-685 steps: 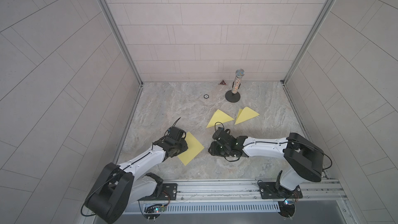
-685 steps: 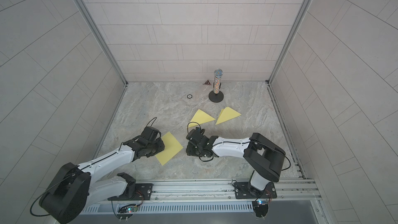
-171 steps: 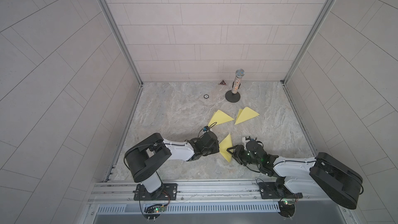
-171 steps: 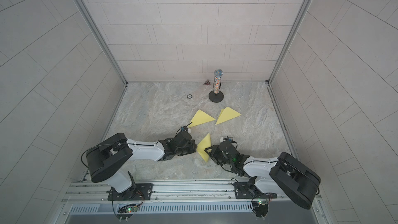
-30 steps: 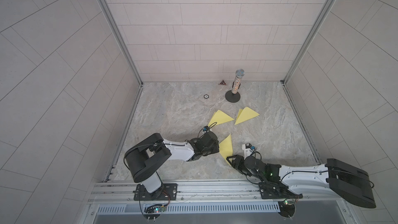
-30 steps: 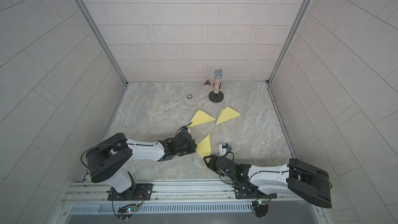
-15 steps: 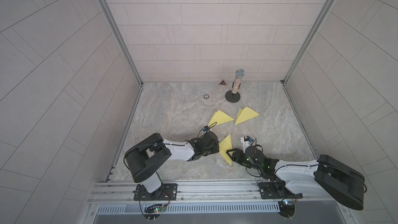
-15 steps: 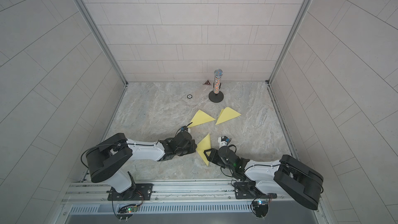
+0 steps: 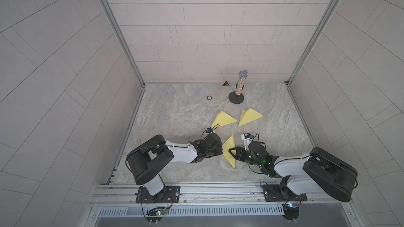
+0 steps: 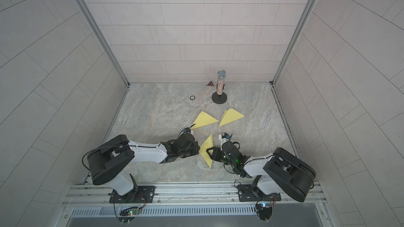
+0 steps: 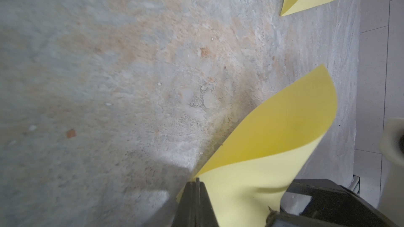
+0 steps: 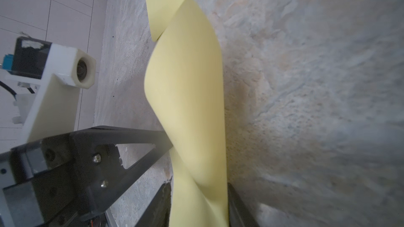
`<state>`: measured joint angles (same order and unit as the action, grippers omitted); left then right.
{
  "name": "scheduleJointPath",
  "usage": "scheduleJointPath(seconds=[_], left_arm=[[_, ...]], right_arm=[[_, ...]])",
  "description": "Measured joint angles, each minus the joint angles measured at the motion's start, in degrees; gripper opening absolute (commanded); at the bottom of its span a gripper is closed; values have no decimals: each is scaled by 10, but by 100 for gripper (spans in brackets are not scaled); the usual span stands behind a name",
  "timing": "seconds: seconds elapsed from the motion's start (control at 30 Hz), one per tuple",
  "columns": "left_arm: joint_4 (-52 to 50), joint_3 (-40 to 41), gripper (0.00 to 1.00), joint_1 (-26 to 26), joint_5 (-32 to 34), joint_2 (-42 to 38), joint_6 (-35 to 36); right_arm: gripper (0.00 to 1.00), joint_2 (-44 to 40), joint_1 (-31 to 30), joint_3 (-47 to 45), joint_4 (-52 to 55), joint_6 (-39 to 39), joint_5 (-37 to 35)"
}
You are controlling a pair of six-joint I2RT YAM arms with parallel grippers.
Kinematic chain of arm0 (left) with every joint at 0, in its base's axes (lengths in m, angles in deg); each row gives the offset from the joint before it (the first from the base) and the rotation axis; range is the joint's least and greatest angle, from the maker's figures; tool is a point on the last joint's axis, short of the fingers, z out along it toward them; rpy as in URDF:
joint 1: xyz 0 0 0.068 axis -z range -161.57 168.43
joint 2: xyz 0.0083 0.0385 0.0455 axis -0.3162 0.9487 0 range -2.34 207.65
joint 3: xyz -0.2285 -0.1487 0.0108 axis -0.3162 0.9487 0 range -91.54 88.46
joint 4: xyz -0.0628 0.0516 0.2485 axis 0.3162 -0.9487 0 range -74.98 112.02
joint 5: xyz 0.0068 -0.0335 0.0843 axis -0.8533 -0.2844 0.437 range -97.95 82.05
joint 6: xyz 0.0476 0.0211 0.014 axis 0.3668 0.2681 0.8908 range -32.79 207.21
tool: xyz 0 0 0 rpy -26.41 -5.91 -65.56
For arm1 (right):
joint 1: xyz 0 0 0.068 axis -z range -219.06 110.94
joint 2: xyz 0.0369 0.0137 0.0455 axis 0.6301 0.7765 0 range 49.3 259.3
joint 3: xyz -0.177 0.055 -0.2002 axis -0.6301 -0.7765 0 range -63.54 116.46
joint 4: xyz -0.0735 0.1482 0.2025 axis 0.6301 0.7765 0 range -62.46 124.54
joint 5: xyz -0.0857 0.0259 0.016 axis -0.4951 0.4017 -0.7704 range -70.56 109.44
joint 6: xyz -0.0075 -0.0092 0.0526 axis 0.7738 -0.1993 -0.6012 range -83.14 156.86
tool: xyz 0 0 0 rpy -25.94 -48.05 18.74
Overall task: Fold the square paper diagonally
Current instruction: Fold the paper at the center of the board.
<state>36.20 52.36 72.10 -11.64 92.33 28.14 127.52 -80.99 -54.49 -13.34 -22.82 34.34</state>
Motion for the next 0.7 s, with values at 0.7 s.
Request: scheduleJointPath(seconds=[0.7], left_arm=[[-6, -3, 0, 0, 1, 0, 2]], right_arm=[[0, 108, 50, 8, -109, 103, 97]])
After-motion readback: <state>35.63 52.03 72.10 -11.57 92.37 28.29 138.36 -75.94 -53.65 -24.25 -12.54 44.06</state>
